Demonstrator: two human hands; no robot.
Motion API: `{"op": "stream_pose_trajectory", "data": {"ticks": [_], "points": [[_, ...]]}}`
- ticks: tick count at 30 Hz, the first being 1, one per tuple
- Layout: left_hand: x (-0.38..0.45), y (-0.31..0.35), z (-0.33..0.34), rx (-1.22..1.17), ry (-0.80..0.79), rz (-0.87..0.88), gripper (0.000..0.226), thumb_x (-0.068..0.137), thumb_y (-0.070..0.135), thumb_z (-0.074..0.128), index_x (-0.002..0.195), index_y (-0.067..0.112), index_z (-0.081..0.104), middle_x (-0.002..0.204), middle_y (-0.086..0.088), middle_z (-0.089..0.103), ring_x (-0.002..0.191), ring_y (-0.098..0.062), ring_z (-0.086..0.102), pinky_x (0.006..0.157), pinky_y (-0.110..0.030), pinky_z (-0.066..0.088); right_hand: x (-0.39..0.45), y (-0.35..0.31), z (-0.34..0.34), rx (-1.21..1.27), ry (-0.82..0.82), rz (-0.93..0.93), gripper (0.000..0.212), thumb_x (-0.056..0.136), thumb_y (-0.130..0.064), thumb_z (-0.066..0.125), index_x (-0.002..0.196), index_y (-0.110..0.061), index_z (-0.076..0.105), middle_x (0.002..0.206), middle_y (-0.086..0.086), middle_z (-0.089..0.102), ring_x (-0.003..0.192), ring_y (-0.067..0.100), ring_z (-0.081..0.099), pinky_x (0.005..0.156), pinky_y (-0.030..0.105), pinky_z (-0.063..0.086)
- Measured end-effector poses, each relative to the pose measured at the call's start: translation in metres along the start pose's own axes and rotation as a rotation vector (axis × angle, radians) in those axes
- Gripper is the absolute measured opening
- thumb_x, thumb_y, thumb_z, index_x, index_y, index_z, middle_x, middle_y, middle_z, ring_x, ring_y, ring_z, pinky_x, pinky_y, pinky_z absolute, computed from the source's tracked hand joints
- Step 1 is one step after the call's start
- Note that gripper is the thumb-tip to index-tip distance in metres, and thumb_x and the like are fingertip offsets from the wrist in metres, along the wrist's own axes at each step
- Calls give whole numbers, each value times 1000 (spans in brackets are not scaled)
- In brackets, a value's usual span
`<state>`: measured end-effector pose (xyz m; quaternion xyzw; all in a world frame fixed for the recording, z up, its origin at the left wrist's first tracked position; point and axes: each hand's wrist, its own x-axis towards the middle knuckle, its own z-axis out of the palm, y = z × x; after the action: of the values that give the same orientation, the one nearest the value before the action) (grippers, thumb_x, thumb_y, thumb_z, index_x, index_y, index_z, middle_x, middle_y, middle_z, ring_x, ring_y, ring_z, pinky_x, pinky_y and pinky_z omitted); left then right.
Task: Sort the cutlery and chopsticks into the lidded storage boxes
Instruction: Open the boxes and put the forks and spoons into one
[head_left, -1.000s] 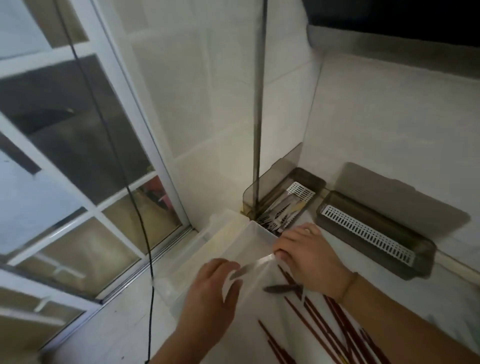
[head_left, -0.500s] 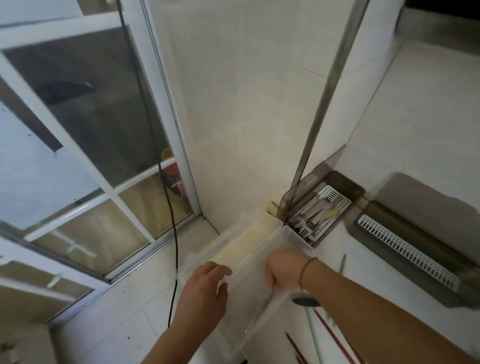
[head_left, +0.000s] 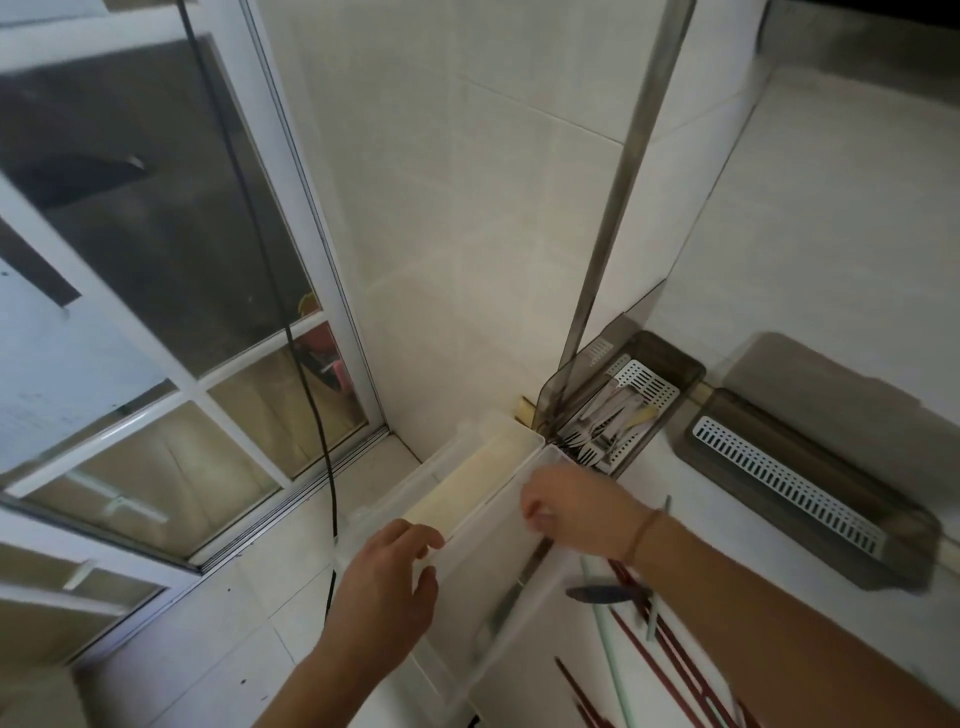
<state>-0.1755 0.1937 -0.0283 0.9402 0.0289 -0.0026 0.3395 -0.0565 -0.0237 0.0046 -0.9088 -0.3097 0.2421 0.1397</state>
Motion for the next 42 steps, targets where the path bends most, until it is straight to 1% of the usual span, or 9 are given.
{"op": "stream_pose_trajectory", "data": {"ticks": [4,9,14,17,20,26,31,34,42], "points": [[-3,0,2,9,13,14,23,80,15,74,100,25,68,93,24,52,77,0,54,64,-5,38,-70,50,-8,221,394,115,2,86,-31,62,86,-30,63,85,-14,60,80,-2,57,73,15,48],[-15,18,14,150,211,282,23,74,11,75,95,18,69,104,1,61,92,-15,55,79,-31,47,-123,103,46,-7,278,377,10,88,-24,60,93,-32,64,96,-15,59,87,3,56,76,18,48],[-13,86,66,41,-103,689,19,85,18,58,103,24,62,99,7,59,87,-14,55,81,-22,47,-134,109,73,-36,407,367,20,81,-16,66,99,-25,71,103,-8,64,88,14,56,70,28,53],[0,116,111,239,-262,596,38,85,19,52,122,17,56,117,-3,56,100,-25,54,89,-36,49,-131,90,75,-44,458,250,17,79,-21,67,94,-29,71,90,-8,64,81,18,59,64,32,53],[10,125,135,489,-396,429,43,90,17,46,133,15,44,133,-8,45,117,-30,45,99,-40,40,-123,79,86,-119,321,299,25,87,-40,46,102,-34,64,99,-9,64,95,16,57,77,33,46],[14,120,153,602,-424,378,49,87,19,48,135,20,41,140,-3,41,125,-27,37,105,-38,29,-121,79,105,-7,370,413,17,85,-34,50,88,-24,63,90,-3,68,85,18,61,71,28,46],[12,125,157,322,-335,330,44,87,17,46,130,24,50,136,3,47,124,-19,42,103,-26,30,-147,111,98,154,520,550,40,88,-15,48,127,-25,52,99,1,68,89,20,64,77,29,51],[9,133,150,67,-300,250,32,87,6,49,108,20,68,121,2,60,113,-15,53,84,1,25,-179,143,93,81,545,663,39,89,-9,48,126,-18,56,108,7,68,95,24,65,83,33,52],[-13,132,100,-107,-170,260,26,85,2,53,90,21,70,87,12,57,77,-2,53,73,-13,42,-210,157,93,-66,343,728,27,90,-18,49,114,-19,61,112,2,63,97,19,61,81,32,51]]}}
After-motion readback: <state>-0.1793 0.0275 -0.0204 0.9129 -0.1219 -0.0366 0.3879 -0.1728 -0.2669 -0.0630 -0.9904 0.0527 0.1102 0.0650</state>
